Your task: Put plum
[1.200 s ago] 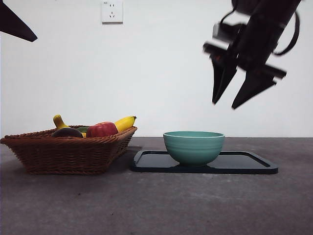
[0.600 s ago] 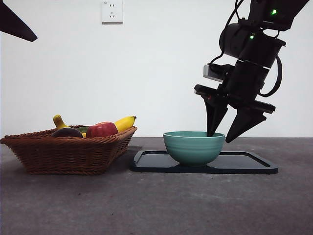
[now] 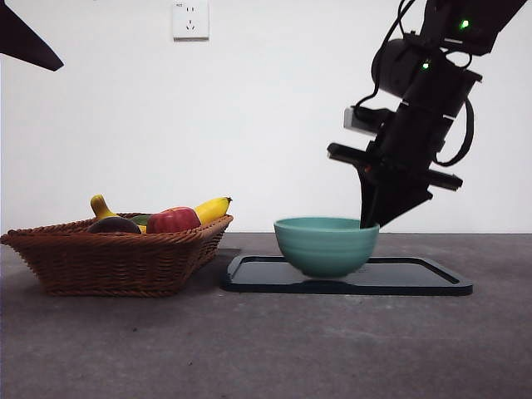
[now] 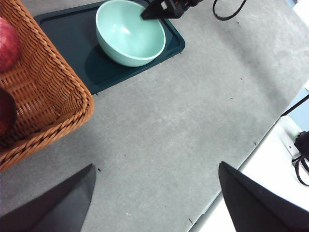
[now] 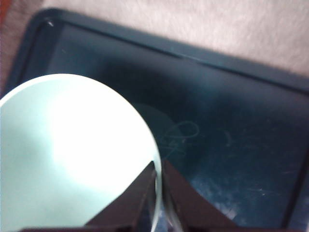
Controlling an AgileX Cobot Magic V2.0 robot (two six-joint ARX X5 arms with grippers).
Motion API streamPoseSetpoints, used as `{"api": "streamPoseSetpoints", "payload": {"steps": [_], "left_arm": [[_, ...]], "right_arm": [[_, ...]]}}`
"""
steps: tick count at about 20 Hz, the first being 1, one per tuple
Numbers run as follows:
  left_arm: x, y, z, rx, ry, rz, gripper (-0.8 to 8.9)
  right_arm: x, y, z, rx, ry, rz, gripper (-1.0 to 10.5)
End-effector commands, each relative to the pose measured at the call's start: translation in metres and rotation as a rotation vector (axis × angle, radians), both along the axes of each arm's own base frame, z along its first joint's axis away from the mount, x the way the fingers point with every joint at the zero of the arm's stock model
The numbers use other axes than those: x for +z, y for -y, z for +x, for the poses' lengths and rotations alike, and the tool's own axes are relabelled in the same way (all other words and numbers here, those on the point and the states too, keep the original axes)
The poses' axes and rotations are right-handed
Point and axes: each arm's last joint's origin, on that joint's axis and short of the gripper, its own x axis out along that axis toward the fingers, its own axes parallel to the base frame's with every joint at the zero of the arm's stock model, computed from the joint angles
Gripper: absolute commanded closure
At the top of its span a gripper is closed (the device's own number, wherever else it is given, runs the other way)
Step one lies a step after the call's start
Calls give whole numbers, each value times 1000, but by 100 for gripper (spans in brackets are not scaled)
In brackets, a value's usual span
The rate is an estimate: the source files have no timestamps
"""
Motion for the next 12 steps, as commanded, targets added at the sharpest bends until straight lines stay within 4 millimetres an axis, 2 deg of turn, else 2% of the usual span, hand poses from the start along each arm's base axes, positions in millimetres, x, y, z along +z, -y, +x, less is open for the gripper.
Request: {"api": "streamPoseSetpoints", "payload": {"steps": [1, 4, 7, 12], "left_arm": [[6, 1, 1, -17, 31, -7, 408], [6, 1, 1, -17, 31, -7, 408], [6, 1, 1, -17, 31, -6, 408], [6, 1, 1, -18, 33, -6, 408]], "right_arm": [[29, 1, -4, -10, 90, 15, 935], [63, 7, -22, -10, 150, 36, 935], [95, 15, -49, 3, 180, 42, 935], [131, 27, -102, 48, 171, 20, 935]]}}
